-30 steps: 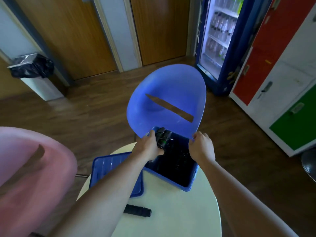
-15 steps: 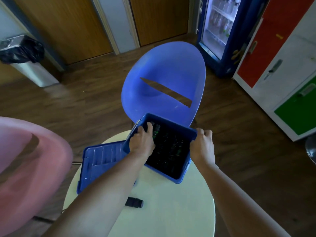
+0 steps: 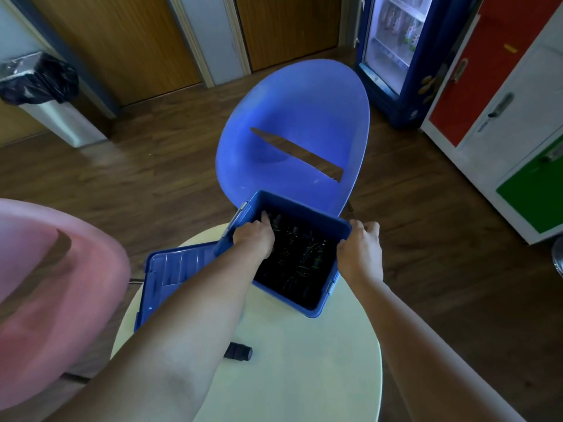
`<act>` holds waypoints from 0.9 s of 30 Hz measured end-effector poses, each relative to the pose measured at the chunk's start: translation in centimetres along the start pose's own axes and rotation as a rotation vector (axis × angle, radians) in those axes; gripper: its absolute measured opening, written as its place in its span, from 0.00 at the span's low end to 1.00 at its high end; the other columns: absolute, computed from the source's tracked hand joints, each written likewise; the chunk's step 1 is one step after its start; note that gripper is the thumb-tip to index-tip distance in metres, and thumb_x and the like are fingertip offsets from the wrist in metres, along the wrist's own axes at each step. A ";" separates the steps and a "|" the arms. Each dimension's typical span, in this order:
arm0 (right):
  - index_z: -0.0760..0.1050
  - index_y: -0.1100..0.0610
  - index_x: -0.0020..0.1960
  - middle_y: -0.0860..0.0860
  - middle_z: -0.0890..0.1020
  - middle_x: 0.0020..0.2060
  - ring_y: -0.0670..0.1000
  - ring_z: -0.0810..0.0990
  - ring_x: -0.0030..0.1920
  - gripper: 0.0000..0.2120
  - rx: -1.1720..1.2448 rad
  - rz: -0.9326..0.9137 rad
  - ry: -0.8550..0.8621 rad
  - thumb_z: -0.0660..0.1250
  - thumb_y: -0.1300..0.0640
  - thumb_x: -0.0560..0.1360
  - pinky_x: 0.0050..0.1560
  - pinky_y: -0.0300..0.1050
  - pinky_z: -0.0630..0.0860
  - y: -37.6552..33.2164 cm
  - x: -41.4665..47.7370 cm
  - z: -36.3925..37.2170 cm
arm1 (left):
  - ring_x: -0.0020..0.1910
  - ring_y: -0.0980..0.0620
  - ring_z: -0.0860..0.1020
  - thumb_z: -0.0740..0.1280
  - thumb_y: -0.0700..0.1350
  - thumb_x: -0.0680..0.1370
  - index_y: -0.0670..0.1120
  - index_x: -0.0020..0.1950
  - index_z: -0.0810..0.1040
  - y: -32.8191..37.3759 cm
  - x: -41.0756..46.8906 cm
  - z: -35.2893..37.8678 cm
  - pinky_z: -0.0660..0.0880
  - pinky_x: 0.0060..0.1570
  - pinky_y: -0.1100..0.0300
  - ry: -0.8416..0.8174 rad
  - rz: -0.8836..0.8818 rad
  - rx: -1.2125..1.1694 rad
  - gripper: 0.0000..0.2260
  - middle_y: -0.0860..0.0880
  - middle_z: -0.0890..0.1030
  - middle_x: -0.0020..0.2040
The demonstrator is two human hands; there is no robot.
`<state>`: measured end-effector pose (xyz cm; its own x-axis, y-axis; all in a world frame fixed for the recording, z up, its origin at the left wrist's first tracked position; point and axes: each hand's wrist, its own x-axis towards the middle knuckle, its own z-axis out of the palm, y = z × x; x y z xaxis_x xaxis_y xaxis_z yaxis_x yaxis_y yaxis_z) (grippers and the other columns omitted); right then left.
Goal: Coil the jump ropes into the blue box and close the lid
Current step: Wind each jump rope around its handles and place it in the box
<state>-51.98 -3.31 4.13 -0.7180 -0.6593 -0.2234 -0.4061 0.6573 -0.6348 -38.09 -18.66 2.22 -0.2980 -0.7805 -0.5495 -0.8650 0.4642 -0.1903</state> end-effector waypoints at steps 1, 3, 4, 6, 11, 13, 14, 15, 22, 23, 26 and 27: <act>0.72 0.60 0.64 0.56 0.68 0.59 0.58 0.78 0.44 0.15 0.002 0.000 -0.001 0.60 0.67 0.79 0.44 0.51 0.79 0.0 0.1 0.0 | 0.68 0.39 0.74 0.68 0.43 0.80 0.45 0.82 0.39 0.1 0.2 0.0 0.74 0.58 0.47 -0.014 0.003 -0.008 0.42 0.42 0.71 0.74; 0.72 0.60 0.64 0.56 0.68 0.60 0.58 0.78 0.45 0.15 -0.004 -0.007 -0.008 0.60 0.67 0.79 0.45 0.52 0.81 0.1 0.2 0.0 | 0.69 0.38 0.73 0.68 0.45 0.80 0.44 0.82 0.38 0.1 0.3 -0.2 0.73 0.60 0.46 -0.032 0.018 -0.031 0.43 0.41 0.69 0.75; 0.72 0.60 0.64 0.56 0.68 0.60 0.58 0.78 0.45 0.15 -0.008 -0.008 -0.015 0.60 0.67 0.79 0.46 0.53 0.81 0.2 0.2 0.0 | 0.69 0.37 0.73 0.68 0.46 0.81 0.44 0.82 0.37 0.0 0.2 -0.2 0.73 0.61 0.45 -0.044 0.024 -0.047 0.44 0.40 0.69 0.75; 0.72 0.61 0.65 0.57 0.68 0.60 0.58 0.78 0.48 0.15 -0.015 -0.009 -0.036 0.61 0.66 0.79 0.48 0.53 0.81 0.3 0.2 -0.3 | 0.68 0.37 0.74 0.69 0.51 0.80 0.45 0.82 0.35 -0.3 -0.2 -0.4 0.74 0.61 0.45 -0.069 0.029 -0.093 0.47 0.39 0.69 0.74; 0.70 0.61 0.68 0.58 0.70 0.63 0.59 0.73 0.61 0.17 -0.115 -0.090 -0.019 0.62 0.57 0.81 0.58 0.53 0.76 -0.6 -0.8 -1.7 | 0.59 0.38 0.78 0.72 0.56 0.77 0.47 0.82 0.35 -2.3 -1.8 -0.8 0.76 0.53 0.49 -0.058 0.079 -0.215 0.51 0.37 0.75 0.67; 0.70 0.59 0.68 0.59 0.71 0.64 0.60 0.72 0.63 0.18 -0.158 -0.154 0.000 0.62 0.55 0.81 0.59 0.54 0.75 -1.9 -1.6 -2.2 | 0.63 0.37 0.76 0.72 0.55 0.77 0.47 0.82 0.41 -3.6 -2.4 -1.1 0.76 0.58 0.47 -0.015 0.120 -0.283 0.48 0.37 0.71 0.70; 0.71 0.58 0.69 0.58 0.71 0.64 0.61 0.72 0.63 0.18 -0.164 -0.185 0.006 0.62 0.54 0.81 0.60 0.55 0.75 -2.7 -2.0 -2.3 | 0.67 0.37 0.73 0.72 0.54 0.77 0.46 0.82 0.45 -4.4 -2.8 -1.3 0.74 0.61 0.45 0.024 0.149 -0.332 0.45 0.38 0.68 0.74; 0.72 0.57 0.68 0.58 0.72 0.64 0.61 0.72 0.63 0.18 -0.160 -0.213 0.006 0.62 0.53 0.81 0.60 0.56 0.75 -3.6 -2.5 -2.4 | 0.70 0.38 0.70 0.72 0.53 0.77 0.45 0.82 0.49 -5.2 -3.1 -1.6 0.72 0.64 0.45 0.069 0.178 -0.380 0.43 0.39 0.66 0.76; 0.78 0.57 0.53 0.57 0.80 0.52 0.61 0.78 0.53 0.10 -0.045 -0.455 -0.073 0.62 0.54 0.79 0.51 0.55 0.77 -11.0 -7.5 0.0 | 0.64 0.43 0.76 0.68 0.49 0.79 0.49 0.74 0.69 -12.1 -7.8 -2.3 0.73 0.58 0.54 0.222 0.173 -0.538 0.24 0.45 0.78 0.67; 0.78 0.58 0.52 0.57 0.81 0.50 0.60 0.78 0.51 0.09 -0.038 -0.480 -0.092 0.62 0.54 0.79 0.50 0.55 0.77 -11.8 -8.4 0.7 | 0.62 0.43 0.77 0.68 0.48 0.79 0.48 0.73 0.71 -13.2 -8.7 -2.1 0.72 0.55 0.56 0.239 0.169 -0.566 0.22 0.45 0.79 0.65; 0.79 0.59 0.49 0.55 0.82 0.47 0.58 0.79 0.48 0.08 -0.013 -0.540 -0.139 0.63 0.57 0.78 0.46 0.49 0.75 -14.0 -11.5 2.9 | 0.54 0.44 0.80 0.69 0.47 0.80 0.47 0.70 0.73 -16.7 -12.1 -0.9 0.71 0.48 0.57 0.271 0.152 -0.653 0.19 0.45 0.81 0.57; 0.79 0.59 0.49 0.54 0.83 0.46 0.57 0.80 0.47 0.07 0.001 -0.552 -0.160 0.64 0.57 0.78 0.46 0.49 0.75 -14.4 -12.6 3.8 | 0.49 0.44 0.80 0.69 0.47 0.80 0.47 0.69 0.74 -17.9 -13.0 0.0 0.73 0.46 0.54 0.269 0.139 -0.669 0.18 0.46 0.81 0.52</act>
<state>-34.89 -5.87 13.25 -0.3050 -0.9518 0.0320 -0.6959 0.1998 -0.6898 -18.72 -16.85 12.80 -0.4375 -0.8486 -0.2974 -0.8477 0.2789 0.4512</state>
